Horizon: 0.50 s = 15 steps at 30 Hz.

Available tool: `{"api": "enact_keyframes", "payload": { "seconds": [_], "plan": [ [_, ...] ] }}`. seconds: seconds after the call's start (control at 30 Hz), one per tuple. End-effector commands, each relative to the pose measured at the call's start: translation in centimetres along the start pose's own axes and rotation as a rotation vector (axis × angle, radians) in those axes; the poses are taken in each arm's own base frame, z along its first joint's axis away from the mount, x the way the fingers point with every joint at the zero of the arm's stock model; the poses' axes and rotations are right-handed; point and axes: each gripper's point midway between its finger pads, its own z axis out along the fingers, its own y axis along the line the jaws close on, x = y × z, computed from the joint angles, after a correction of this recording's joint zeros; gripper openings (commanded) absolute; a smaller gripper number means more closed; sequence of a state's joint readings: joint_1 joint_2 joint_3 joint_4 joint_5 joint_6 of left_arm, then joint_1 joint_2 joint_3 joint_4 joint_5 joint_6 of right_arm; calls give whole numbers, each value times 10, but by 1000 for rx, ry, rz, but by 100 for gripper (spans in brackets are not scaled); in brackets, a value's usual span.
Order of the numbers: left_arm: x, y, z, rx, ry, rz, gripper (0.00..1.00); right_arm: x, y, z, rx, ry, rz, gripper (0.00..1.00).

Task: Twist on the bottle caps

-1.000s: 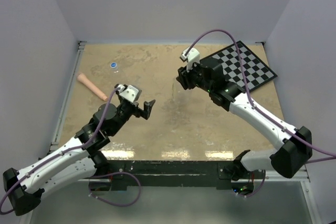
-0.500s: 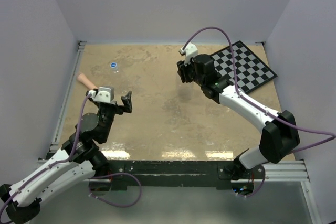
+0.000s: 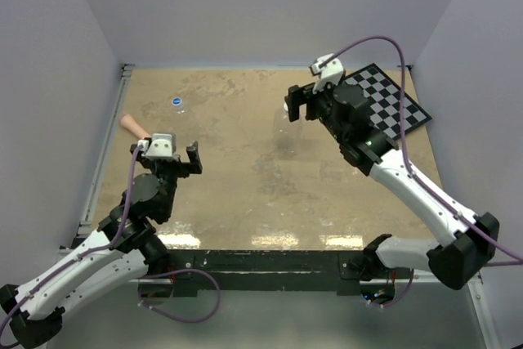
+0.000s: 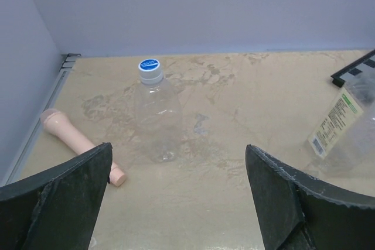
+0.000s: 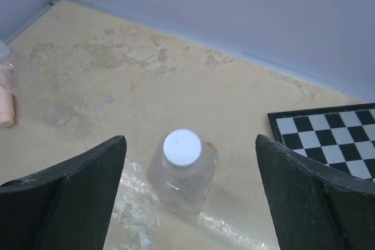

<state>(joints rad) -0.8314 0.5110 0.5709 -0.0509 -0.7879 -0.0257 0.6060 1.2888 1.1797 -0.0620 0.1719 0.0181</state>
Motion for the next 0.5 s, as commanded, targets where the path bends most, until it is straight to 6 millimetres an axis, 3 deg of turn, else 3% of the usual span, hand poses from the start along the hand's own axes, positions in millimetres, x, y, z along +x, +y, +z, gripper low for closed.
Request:
{"api": "enact_keyframes", "payload": {
  "seconds": [0.0,0.17,0.27,0.4,0.47],
  "plan": [
    [-37,32,-10,-139,-91,-131,100,-63,-38,-54,170,-202,98,96],
    [-61,55,-26,-175,-205,-274,100,-76,-80,-128,343,-360,166,99],
    [-71,64,-37,-163,-257,-318,100,-73,-101,-170,426,-451,204,99],
    [-83,82,-54,-168,-312,-355,100,-60,-124,-210,532,-541,246,99],
    [-86,92,-62,-174,-329,-373,100,-50,-131,-221,565,-557,239,99]
  ]
}}
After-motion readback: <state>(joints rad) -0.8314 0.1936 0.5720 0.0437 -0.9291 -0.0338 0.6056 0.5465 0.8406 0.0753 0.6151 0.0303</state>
